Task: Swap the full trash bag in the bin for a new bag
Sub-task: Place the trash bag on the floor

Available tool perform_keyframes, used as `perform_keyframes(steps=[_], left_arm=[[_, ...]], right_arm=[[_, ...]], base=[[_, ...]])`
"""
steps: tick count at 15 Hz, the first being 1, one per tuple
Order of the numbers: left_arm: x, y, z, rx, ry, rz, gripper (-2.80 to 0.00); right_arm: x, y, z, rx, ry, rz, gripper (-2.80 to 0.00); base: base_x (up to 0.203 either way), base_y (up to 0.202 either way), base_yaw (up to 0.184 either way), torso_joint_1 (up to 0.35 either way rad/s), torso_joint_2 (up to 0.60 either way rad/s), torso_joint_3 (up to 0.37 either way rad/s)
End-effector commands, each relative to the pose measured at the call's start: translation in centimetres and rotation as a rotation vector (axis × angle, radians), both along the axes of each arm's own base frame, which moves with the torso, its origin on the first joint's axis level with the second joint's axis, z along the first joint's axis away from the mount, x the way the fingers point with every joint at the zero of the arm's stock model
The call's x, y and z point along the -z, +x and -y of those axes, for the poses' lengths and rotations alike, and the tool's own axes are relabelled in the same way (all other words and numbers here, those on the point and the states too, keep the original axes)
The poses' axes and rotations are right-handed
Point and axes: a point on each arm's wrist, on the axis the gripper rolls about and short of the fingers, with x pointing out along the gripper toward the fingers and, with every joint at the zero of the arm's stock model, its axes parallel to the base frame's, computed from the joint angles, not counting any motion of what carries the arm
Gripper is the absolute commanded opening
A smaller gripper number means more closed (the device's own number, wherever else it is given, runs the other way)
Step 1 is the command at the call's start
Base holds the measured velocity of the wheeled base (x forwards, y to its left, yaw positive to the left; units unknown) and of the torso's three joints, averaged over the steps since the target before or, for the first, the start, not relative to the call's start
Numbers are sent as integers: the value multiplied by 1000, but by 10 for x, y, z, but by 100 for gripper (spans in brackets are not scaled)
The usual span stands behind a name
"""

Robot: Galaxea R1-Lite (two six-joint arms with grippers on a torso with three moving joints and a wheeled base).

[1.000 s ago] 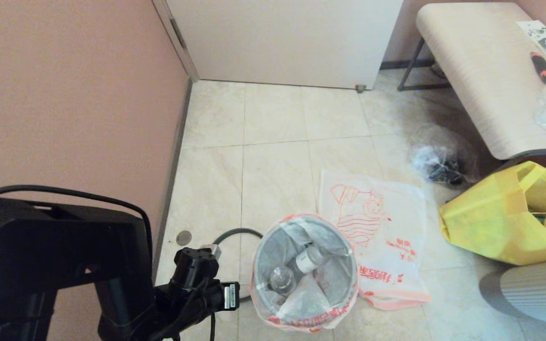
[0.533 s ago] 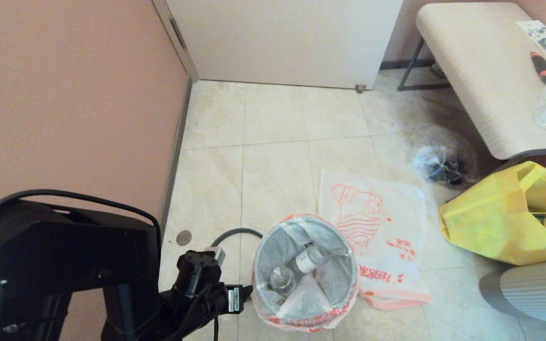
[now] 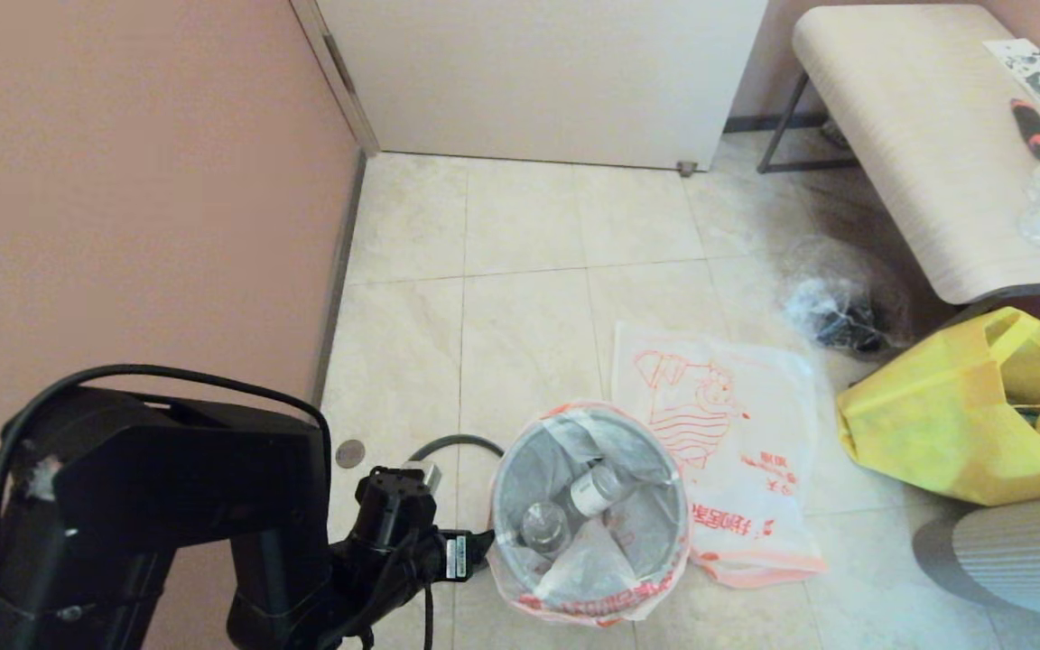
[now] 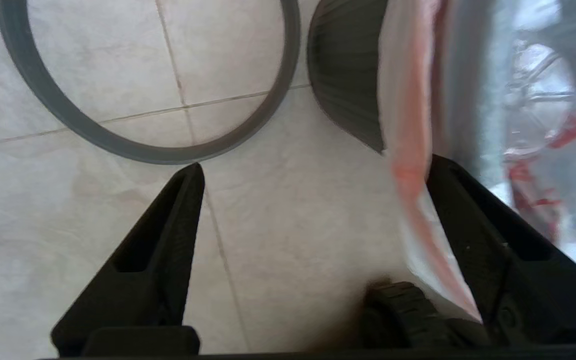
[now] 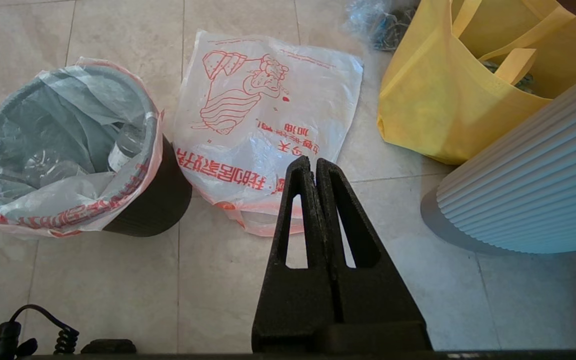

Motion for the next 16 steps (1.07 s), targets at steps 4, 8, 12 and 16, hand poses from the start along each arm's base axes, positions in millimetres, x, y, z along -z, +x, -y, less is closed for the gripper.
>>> perform_keyframes(steps=[4,8,12,16], left_arm=[[14,18,7,-25,46,40,0],[10,36,14,-22,83,118,0],[11,42,19,13,100,141,0],[23,50,16,19,149,138,0]], right_arm=[[3,1,0,-1,0,-11,-280],[3,1,0,-1,0,-11,-280],[3,1,0,-1,0,-11,-280],[3,1,0,-1,0,-11,-280]], base=[[0,0,0,0,0,0],[0,0,0,0,0,0],[0,0,0,0,0,0],[0,0,0,0,0,0]])
